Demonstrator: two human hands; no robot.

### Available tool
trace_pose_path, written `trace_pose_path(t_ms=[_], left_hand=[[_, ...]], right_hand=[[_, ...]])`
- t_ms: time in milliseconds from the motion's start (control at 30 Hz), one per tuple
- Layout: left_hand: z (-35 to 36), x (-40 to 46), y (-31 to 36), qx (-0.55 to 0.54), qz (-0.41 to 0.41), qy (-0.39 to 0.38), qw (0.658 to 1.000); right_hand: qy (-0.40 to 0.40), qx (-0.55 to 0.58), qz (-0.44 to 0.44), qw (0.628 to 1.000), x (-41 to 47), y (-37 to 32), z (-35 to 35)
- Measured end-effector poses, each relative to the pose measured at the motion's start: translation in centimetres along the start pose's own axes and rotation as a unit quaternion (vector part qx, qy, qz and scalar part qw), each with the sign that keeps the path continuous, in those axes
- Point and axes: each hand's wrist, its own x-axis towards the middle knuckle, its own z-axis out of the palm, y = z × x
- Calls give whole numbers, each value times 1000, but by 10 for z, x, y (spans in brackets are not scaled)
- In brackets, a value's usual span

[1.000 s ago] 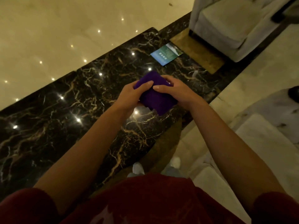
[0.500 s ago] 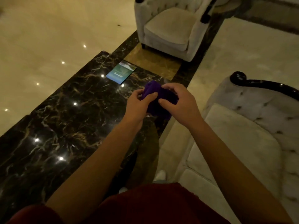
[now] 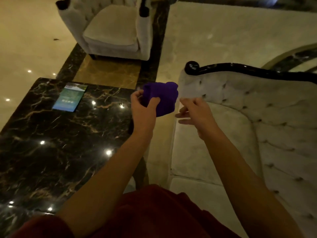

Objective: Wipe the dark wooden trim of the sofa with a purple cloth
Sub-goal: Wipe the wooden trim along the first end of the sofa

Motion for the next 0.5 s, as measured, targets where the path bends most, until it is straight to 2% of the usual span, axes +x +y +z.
trace_pose_path(t_ms=[100, 233, 333, 500], left_hand=[[33, 5, -8, 33, 33, -52, 998], [69, 9, -18, 69, 74, -127, 987], [87, 16, -24, 65, 72, -181, 979], [100, 58, -30, 92, 84, -245, 962]], right_hand=[[-41, 55, 58, 996, 6, 3, -17], [5, 140, 57, 988, 20, 1, -28], [40, 210, 51, 976, 37, -7, -32], [101, 252, 38, 962, 81, -23, -22]])
